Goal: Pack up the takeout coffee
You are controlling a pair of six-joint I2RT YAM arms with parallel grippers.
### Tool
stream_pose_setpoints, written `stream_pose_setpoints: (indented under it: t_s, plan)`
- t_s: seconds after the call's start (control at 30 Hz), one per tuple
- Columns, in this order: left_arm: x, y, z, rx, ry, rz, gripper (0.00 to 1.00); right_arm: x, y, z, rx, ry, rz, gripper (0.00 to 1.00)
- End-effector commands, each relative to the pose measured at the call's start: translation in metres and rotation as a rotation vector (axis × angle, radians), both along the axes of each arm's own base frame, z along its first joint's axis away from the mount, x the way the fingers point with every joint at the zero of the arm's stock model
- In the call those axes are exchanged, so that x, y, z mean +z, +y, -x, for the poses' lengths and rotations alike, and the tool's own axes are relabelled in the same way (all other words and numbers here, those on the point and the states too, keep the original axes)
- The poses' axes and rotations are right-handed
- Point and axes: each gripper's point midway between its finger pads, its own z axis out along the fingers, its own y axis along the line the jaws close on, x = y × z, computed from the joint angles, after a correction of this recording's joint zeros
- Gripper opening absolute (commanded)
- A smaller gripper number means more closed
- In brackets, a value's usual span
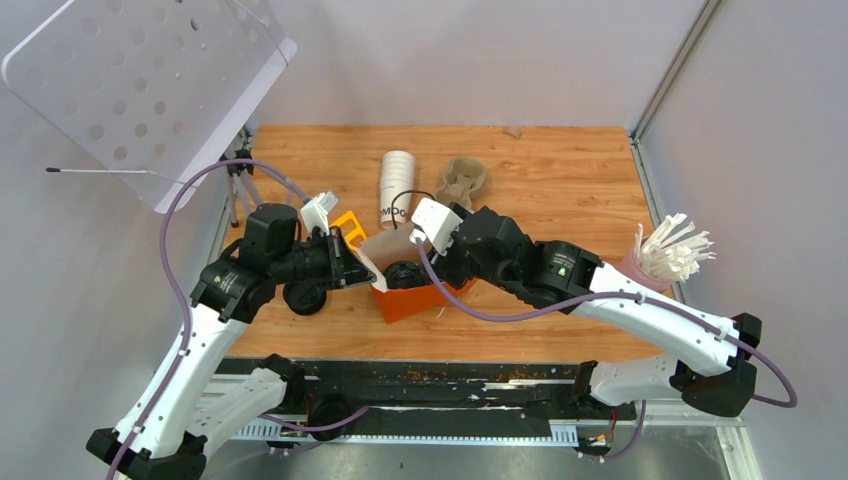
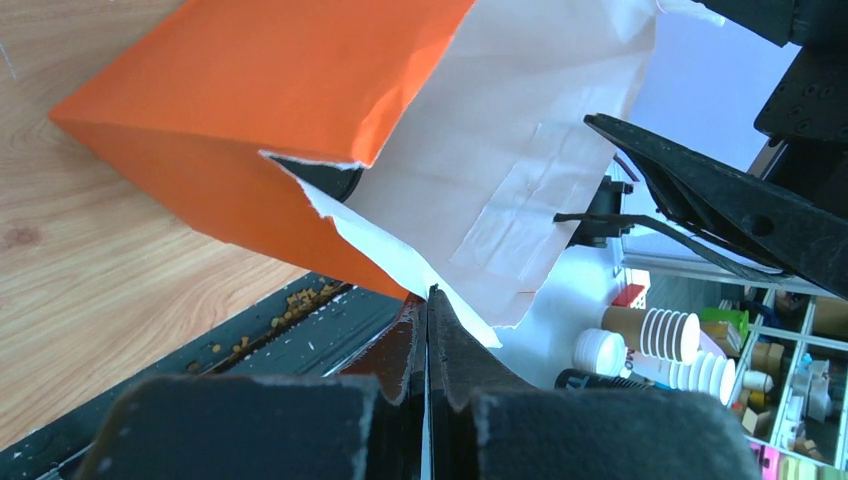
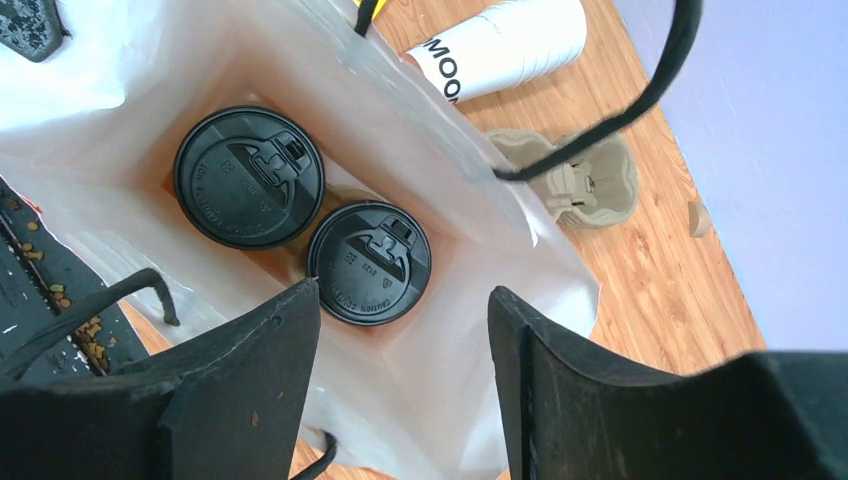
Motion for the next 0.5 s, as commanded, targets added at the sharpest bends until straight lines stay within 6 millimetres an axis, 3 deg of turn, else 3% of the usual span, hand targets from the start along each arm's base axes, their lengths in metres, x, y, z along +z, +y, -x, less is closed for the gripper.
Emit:
stream_pose_setpoints:
  t_s: [0.0, 0.27, 0.47]
  plan:
    - [0.018, -0.002, -0.002, 0.002, -0.037, 0.026, 0.0, 0.025, 0.001, -0.003, -0.022, -0.038, -0.072, 0.63]
    - [0.016, 0.0, -0.005, 0.012, -0.024, 0.001, 0.03, 0.035, 0.002, -0.007, -0.038, -0.057, -0.094, 0.66]
    - [0.02, 0.001, -0.007, 0.018, -0.038, -0.01, 0.09, 0.062, 0.012, -0.013, -0.039, -0.092, -0.164, 0.7]
